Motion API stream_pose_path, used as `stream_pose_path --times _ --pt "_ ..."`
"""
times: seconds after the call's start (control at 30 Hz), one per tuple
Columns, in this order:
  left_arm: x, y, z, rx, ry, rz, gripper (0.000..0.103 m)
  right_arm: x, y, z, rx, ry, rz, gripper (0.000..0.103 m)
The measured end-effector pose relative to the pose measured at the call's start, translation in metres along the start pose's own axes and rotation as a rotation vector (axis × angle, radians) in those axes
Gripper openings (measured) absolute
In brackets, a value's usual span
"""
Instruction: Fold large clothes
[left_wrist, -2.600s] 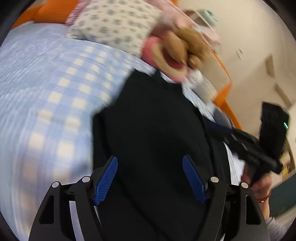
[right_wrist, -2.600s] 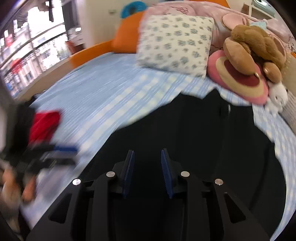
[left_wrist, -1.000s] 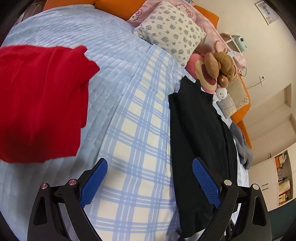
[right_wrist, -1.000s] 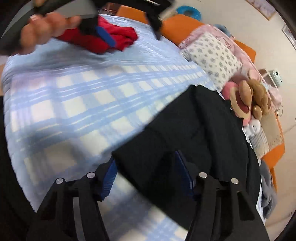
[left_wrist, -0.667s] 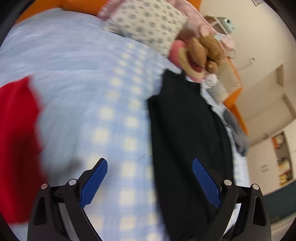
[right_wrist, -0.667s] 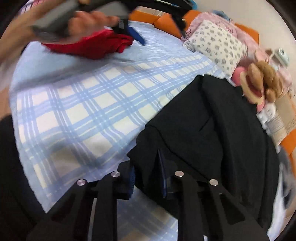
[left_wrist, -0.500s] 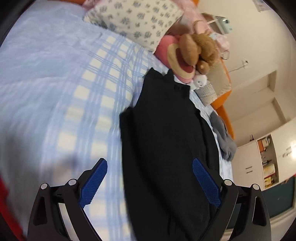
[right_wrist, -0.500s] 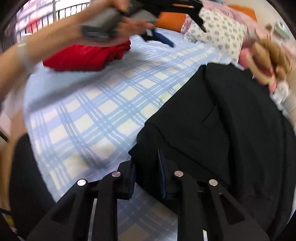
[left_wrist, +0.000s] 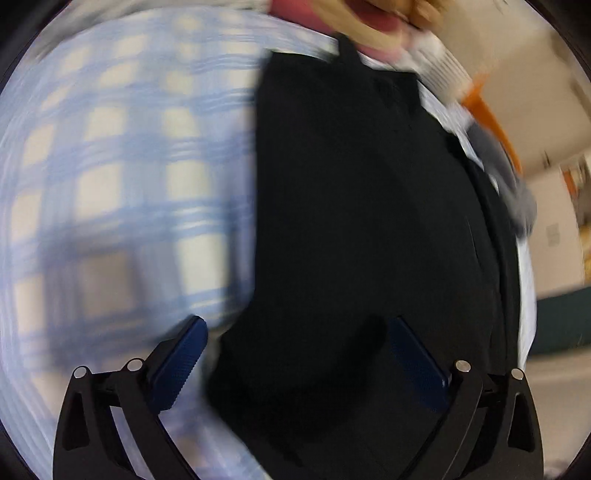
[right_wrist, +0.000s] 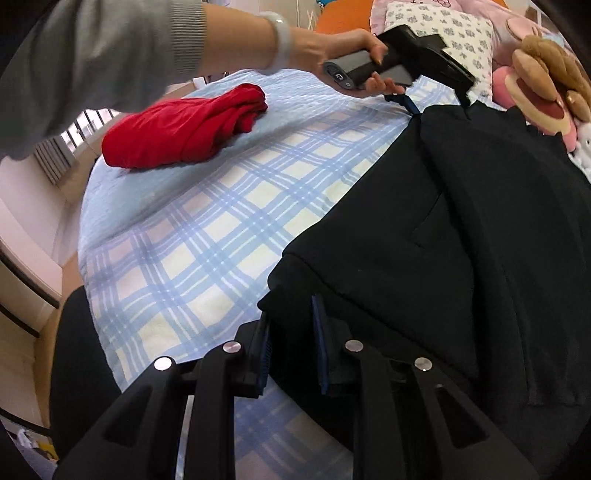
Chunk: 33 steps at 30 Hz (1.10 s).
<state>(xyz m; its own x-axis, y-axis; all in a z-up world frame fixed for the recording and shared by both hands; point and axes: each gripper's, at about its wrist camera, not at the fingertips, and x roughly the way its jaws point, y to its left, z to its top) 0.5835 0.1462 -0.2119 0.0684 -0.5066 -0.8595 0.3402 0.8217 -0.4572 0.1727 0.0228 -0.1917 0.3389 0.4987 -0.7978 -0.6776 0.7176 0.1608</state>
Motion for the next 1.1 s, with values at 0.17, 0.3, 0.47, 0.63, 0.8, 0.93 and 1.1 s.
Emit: stream_pose_path --times 0.17,0.3,0.47,0.63,0.8,0.93,1.1 --pt "0.011 -0.013 0.005 0.008 0.038 -0.011 0.099 -0.006 -0.001 -0.001 0.023 -0.022 0.020 0.016" --pt "-0.001 -0.004 0.007 -0.091 0.041 0.022 0.060 -0.020 -0.006 -0.003 0.048 -0.052 0.029 0.014" --pt "-0.017 0.000 0.009 -0.232 0.039 0.062 0.026 -0.038 -0.025 -0.007 0.111 -0.089 0.036 0.013" --pt "-0.030 -0.029 0.016 -0.304 0.022 0.178 0.018 -0.059 -0.047 -0.012 0.183 -0.141 0.072 0.011" --pt "-0.056 -0.081 0.035 -0.331 -0.004 0.289 0.018 -0.082 -0.068 -0.021 0.248 -0.197 0.114 0.009" --pt "-0.080 -0.135 0.047 -0.330 -0.042 0.382 0.018 -0.106 -0.092 -0.036 0.326 -0.257 0.162 0.009" --pt "-0.089 -0.215 0.067 -0.303 -0.079 0.472 0.018 -0.153 -0.128 -0.063 0.407 -0.355 0.165 0.008"
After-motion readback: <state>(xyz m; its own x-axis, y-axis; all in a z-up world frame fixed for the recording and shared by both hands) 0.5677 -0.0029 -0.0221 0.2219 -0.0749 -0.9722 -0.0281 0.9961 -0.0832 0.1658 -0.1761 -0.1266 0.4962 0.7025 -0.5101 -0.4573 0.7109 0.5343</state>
